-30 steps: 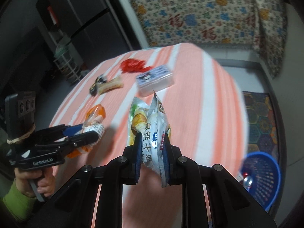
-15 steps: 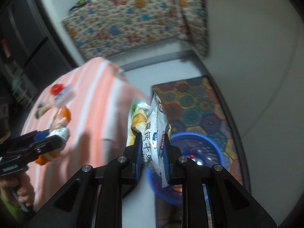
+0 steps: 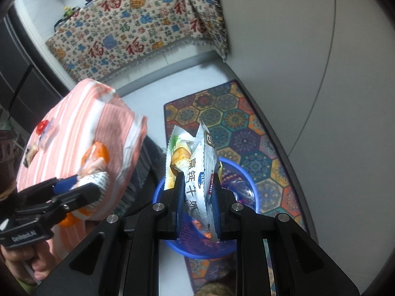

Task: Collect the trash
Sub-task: 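Open both grippers over the blue basket to drop bottle and wrapper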

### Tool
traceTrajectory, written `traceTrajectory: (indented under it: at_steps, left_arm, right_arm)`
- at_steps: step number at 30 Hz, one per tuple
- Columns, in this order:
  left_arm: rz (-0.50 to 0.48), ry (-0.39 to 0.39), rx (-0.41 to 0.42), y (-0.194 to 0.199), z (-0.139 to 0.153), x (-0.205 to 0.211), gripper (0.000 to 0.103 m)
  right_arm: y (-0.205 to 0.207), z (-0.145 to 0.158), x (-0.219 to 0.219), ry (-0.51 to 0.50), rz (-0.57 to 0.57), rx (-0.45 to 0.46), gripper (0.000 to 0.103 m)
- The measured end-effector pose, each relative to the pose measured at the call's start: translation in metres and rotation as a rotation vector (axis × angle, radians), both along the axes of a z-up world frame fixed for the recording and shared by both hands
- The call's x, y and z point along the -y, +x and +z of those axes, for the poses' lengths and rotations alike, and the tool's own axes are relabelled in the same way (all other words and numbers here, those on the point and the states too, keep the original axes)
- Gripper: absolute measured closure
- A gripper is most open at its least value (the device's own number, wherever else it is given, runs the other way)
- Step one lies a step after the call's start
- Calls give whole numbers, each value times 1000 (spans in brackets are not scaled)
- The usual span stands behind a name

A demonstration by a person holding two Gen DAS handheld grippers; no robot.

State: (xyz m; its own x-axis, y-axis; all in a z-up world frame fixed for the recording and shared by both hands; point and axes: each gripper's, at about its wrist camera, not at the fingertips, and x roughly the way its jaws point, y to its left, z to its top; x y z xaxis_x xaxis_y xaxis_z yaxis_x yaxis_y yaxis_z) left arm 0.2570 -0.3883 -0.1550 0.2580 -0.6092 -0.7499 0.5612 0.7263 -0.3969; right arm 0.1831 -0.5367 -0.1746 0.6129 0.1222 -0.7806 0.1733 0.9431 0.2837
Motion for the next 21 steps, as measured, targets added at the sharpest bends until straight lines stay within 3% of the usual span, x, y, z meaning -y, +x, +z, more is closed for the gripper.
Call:
traceTrajectory:
  at_steps: [13, 14, 15, 16, 17, 21]
  left_arm:
    - [-31, 36, 11, 8, -28, 21, 59]
    - [-34, 31, 3, 10, -30, 22, 54]
    - [-37, 28, -15, 13, -35, 24, 43]
    - [-37, 27, -34, 13, -38, 24, 40]
    - [-32, 24, -46, 16, -42, 25, 40]
    - [9, 19, -34, 14, -38, 17, 40]
  right_arm:
    - [1, -5, 17, 83, -41, 4, 82]
    - [1, -6, 18, 92, -42, 6, 79]
    - [2, -6, 19, 102, -47, 13, 75]
    - [1, -5, 21, 114, -53, 22, 57]
    - [-1, -3, 23, 121, -63, 35, 50]
    - [-6, 6, 27, 90, -100, 68, 47]
